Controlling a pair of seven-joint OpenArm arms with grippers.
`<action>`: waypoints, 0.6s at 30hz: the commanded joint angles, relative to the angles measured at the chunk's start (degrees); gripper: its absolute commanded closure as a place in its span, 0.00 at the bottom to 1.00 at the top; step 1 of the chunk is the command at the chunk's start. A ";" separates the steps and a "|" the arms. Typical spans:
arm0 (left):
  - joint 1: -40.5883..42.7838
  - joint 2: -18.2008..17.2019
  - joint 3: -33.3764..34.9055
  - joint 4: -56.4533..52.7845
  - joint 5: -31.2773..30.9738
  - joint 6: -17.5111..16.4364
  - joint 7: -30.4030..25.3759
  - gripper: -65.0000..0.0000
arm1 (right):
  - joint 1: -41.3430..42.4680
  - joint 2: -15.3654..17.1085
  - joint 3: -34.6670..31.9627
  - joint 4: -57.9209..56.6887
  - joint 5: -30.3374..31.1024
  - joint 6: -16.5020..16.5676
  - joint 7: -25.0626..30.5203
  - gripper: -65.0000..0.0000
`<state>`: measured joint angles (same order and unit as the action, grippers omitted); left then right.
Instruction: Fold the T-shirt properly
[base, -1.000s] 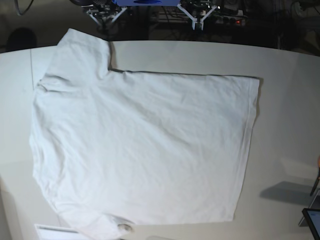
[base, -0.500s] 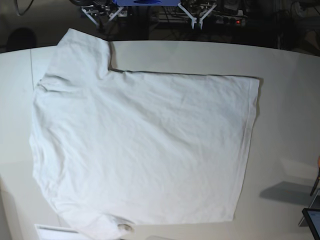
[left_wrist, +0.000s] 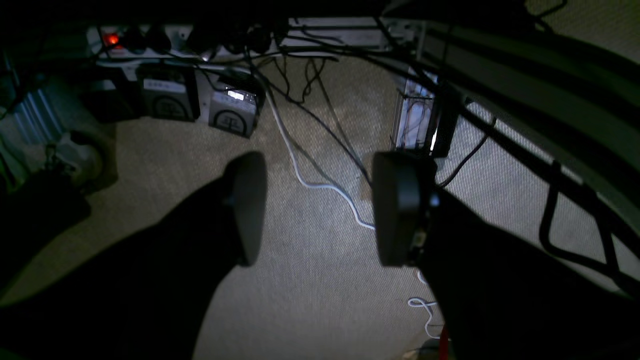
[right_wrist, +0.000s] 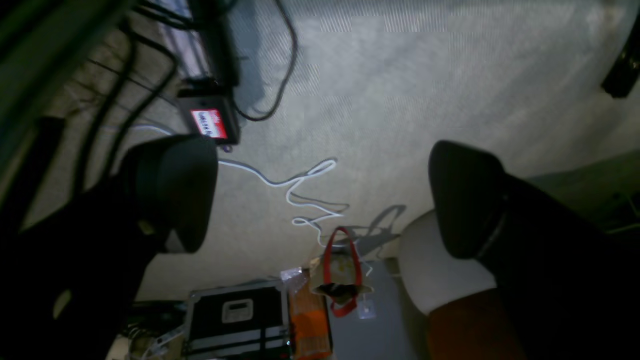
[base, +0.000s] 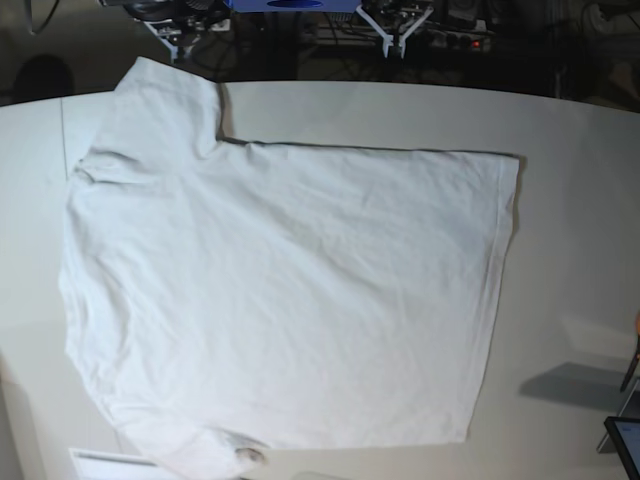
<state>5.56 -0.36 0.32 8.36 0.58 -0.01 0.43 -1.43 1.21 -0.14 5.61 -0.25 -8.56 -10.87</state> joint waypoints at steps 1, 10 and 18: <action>0.28 -0.47 0.08 0.04 0.08 0.32 0.06 0.50 | 0.07 1.12 -0.08 0.06 -0.23 -0.54 -0.16 0.00; 0.28 -2.85 0.08 0.12 0.08 0.32 -0.29 0.50 | -3.45 2.44 0.19 3.49 -0.14 -3.62 4.59 0.00; 7.58 -3.02 0.08 7.60 0.08 0.23 -10.67 0.69 | -13.65 1.12 7.83 9.65 3.28 19.15 26.83 0.00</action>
<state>12.16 -3.05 0.40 16.27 0.58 -0.01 -10.83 -14.37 1.93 7.75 15.27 3.09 10.72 16.25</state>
